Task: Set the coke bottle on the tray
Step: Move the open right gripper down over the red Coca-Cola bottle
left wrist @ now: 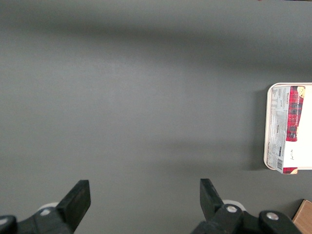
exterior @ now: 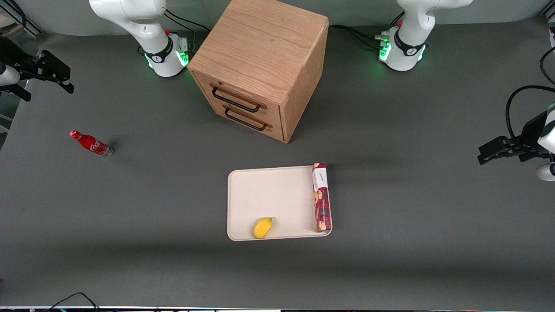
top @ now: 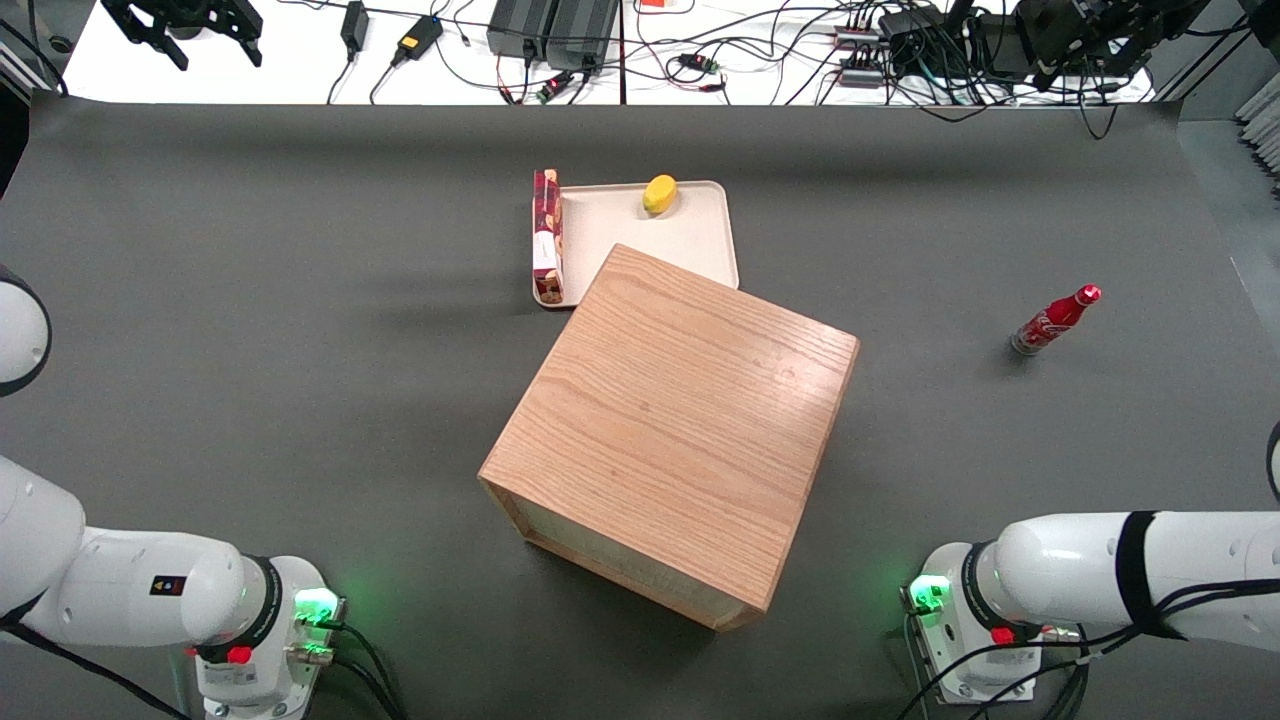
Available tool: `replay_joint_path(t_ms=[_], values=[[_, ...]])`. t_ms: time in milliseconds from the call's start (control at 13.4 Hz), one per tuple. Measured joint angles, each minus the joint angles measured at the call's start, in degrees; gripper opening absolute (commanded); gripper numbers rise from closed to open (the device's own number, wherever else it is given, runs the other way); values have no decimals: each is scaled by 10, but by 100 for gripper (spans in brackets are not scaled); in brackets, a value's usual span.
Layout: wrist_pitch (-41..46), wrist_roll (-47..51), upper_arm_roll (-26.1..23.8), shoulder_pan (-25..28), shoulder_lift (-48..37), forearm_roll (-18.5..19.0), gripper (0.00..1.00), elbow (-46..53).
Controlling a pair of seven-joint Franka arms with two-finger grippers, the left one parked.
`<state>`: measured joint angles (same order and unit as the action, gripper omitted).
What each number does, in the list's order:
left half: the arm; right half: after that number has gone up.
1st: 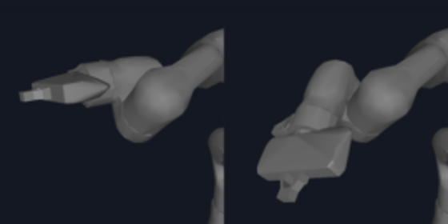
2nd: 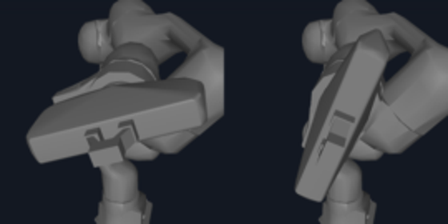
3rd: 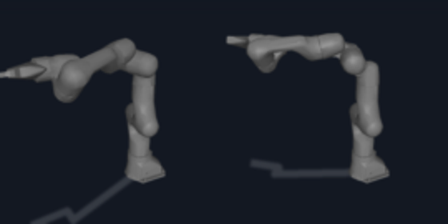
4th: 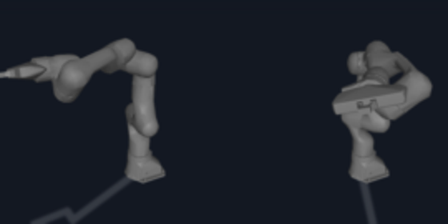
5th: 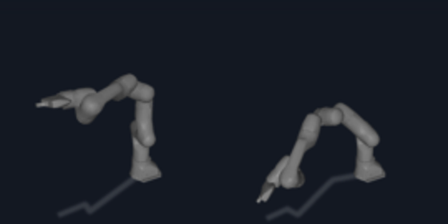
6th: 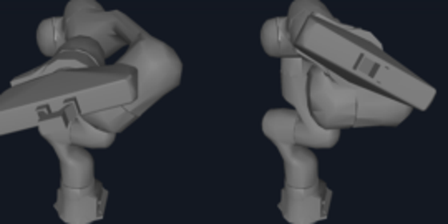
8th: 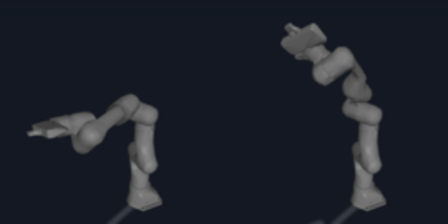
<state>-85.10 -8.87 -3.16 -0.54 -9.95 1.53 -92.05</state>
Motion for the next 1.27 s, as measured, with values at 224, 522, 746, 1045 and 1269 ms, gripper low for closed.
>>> replay_joint_path(t_ms=[224,522,746,1045,1269], values=[[3,0,1,-1,2,-1,100,4],[12,-27,26,-4,8,-1,100,-3],[-13,-125,123,-9,24,5,100,-64],[-178,-207,193,-17,37,27,100,-222],[-318,-208,204,-16,39,42,100,-340]])
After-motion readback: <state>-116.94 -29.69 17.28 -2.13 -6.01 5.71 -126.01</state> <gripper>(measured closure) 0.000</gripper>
